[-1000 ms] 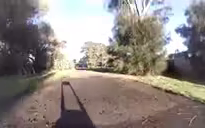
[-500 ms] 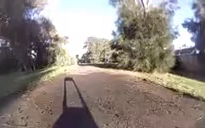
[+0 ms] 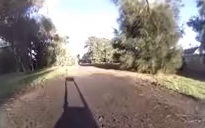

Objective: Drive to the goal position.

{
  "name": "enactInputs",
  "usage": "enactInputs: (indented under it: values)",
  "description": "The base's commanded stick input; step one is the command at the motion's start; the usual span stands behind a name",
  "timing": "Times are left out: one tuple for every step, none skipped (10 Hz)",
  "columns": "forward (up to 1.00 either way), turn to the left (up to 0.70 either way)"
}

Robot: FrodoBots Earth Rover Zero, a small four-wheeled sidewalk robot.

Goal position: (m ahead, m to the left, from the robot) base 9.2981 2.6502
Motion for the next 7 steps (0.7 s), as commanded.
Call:
enactInputs:
  values:
    - [1.00, 0.00]
    - [1.00, 0.00]
    - [1.00, 0.00]
    - [1.00, 0.38]
    - [1.00, 0.39]
    - [1.00, 0.40]
    - [1.00, 0.29]
